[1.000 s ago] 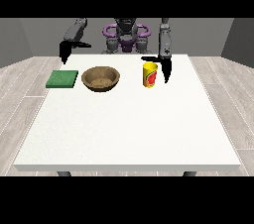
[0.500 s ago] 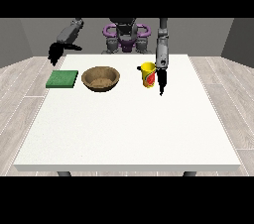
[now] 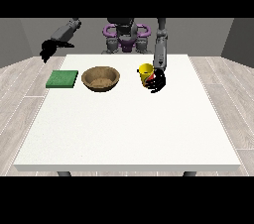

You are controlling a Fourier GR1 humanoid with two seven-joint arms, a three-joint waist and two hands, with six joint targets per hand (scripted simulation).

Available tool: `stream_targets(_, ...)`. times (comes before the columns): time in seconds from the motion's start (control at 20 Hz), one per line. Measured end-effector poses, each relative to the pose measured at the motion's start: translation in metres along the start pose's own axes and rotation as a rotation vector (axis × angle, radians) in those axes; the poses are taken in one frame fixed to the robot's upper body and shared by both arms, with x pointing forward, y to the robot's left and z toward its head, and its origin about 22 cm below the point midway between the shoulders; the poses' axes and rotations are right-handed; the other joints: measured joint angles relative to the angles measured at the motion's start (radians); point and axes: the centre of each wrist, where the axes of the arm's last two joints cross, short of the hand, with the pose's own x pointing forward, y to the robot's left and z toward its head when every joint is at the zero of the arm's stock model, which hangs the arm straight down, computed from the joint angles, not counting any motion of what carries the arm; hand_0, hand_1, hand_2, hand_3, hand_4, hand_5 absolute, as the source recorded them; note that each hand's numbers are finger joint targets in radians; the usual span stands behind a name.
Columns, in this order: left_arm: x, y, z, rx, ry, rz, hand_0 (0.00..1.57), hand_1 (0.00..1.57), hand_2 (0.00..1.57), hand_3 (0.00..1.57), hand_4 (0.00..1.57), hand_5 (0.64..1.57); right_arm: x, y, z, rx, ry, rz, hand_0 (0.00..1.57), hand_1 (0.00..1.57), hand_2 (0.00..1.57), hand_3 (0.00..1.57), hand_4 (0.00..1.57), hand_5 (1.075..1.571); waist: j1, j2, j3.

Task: Pick the cup and pour the ball into the bowl, then pick the bowl and place it on the pad

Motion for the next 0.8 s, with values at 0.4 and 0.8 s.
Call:
stream_targets(0.4,0.002,-0.005,-0.004,-0.063,0.041,-0.326,1.38,1.38,1.57,1.57,1.02,1.544,-0.026,-0.012,0.016,-0.028,0.152,-0.017,0.00,0.00,0.27,0.36,0.00,1.569,0.007,-0.144,-0.0162)
stream_targets(0.8,0.009,-0.052,0.015,-0.239,-0.009,-0.686,1.29,1.29,1.57,1.57,0.87,1.559,-0.061,-0.017,0.043,-0.041,0.319,-0.040,0.00,0.00,0.12,0.30,0.47,1.565,0.010,-0.319,-0.0154)
